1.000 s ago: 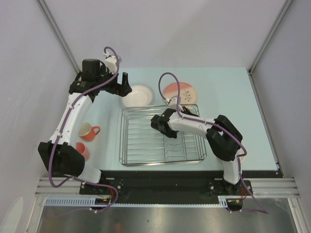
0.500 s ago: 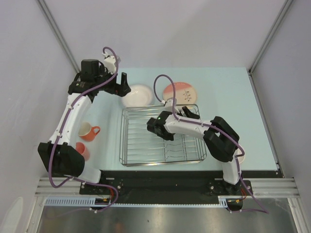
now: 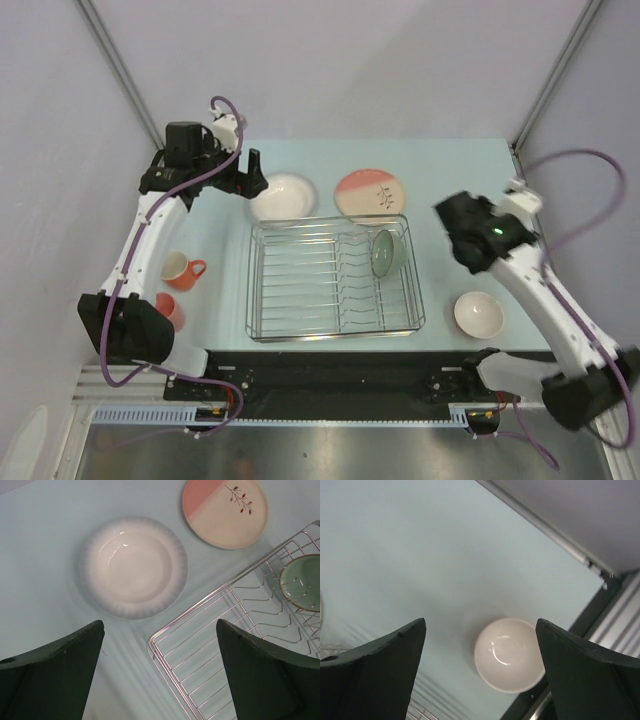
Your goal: Load the mixed dishes into the dish rack
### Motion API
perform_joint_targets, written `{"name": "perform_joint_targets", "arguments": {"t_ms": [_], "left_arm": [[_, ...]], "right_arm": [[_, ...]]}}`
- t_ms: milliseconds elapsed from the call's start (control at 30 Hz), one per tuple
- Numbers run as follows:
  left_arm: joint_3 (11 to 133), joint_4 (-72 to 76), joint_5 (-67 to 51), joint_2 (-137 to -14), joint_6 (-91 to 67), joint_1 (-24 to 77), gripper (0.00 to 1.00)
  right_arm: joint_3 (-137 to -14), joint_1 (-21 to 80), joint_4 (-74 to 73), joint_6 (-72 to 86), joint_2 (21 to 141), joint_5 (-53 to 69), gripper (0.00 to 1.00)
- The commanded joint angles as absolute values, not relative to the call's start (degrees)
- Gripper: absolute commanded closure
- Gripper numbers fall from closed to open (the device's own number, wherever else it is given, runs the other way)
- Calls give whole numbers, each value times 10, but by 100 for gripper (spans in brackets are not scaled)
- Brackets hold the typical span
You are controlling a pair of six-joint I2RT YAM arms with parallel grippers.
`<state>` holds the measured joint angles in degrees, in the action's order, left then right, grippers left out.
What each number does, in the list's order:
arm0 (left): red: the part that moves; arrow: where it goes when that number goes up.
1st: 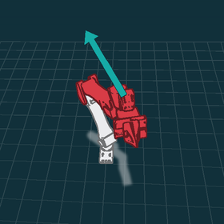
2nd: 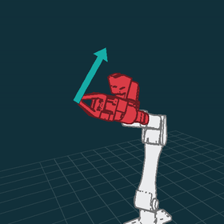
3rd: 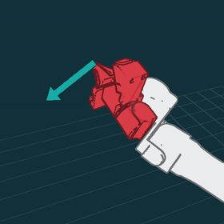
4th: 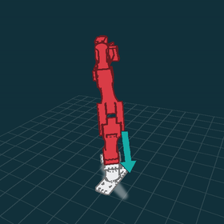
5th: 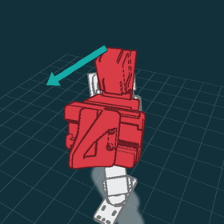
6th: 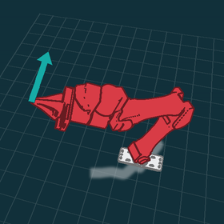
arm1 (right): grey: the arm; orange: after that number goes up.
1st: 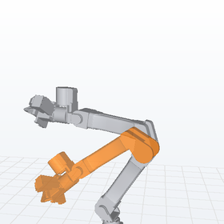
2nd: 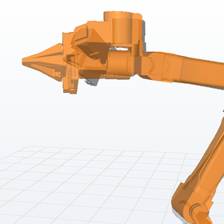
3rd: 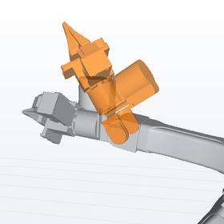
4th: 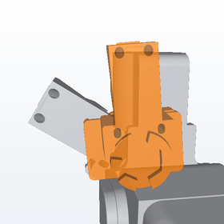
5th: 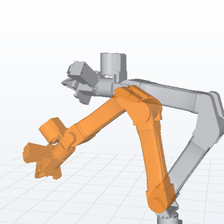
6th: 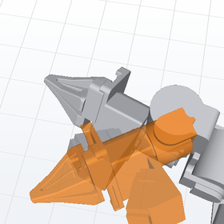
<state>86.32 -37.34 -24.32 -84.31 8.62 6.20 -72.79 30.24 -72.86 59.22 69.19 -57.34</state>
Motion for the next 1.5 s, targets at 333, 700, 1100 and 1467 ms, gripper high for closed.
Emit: {"name": "perform_joint_targets", "arguments": {"t_ms": [333,700,1100,1467], "left_arm": [[892,-353,-259,-847,90,57,0],[870,-347,-260,-842,92,57,1],[864,-345,-251,-844,98,55,0],[862,-346,-261,-844,96,51,0]], "right_arm": [[-498,164,-667,570,531,-214,7],[-434,135,-545,549,591,-204,26],[-399,111,-437,532,674,-192,29],[-386,84,-309,530,701,-180,28]]}}
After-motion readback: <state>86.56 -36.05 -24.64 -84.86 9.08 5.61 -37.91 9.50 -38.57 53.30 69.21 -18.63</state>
